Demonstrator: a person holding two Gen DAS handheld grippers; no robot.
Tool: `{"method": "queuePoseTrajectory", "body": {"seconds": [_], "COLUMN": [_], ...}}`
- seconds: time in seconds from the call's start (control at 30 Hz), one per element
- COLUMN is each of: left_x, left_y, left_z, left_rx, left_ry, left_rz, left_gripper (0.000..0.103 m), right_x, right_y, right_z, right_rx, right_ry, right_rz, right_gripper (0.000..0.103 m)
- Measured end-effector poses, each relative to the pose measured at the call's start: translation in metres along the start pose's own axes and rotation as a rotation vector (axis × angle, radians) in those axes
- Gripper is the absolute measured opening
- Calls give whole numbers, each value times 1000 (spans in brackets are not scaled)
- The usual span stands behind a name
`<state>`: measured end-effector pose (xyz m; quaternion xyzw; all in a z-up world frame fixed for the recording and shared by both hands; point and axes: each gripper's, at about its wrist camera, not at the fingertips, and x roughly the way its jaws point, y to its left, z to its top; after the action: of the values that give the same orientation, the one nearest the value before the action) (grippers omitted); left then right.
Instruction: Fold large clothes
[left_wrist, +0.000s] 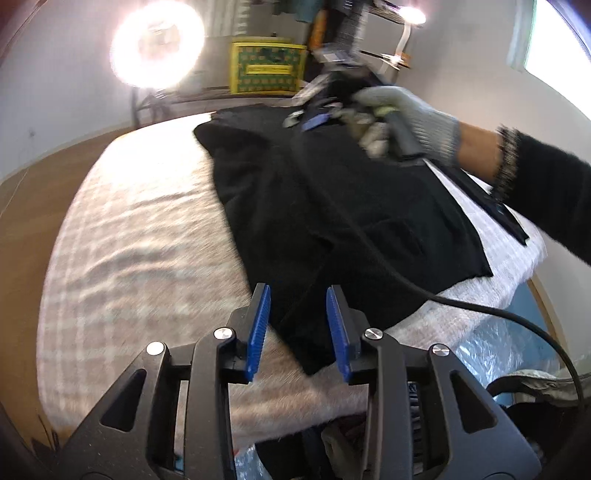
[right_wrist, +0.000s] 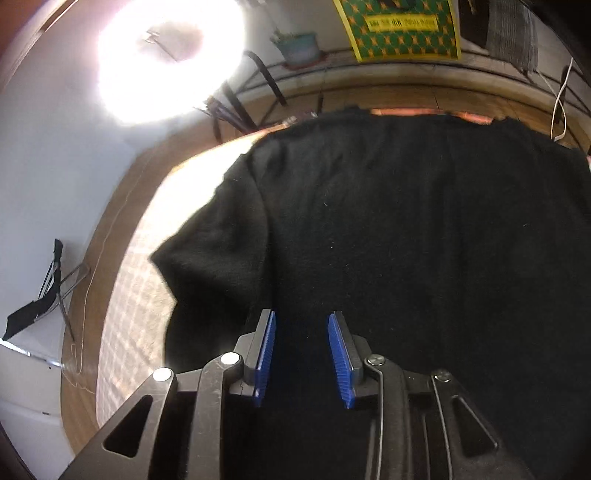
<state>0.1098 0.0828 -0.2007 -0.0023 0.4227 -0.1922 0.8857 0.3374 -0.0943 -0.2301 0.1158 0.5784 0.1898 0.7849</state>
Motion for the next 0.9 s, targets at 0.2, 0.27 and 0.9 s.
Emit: {"method": "queuePoseTrajectory", "body": {"seconds": [0.2,0.27,0.9], "left_x": [9,17,48], "left_y": [37,42,27], "left_z": [-20,-26,-22], "left_rx": [-192,-235,-260], "left_ry": [29,39,77], "left_rz": [-15,-39,-119], "left_gripper": [32,32,23], "right_x": [-49,-63,-31], "right_y": [29,44,130], "right_z": [-35,-57,-184], "right_rx": [-100,-139,-390], "right_ry": [-27,-20,168], "right_rz": [63,101,172], "right_gripper": [32,32,22]}}
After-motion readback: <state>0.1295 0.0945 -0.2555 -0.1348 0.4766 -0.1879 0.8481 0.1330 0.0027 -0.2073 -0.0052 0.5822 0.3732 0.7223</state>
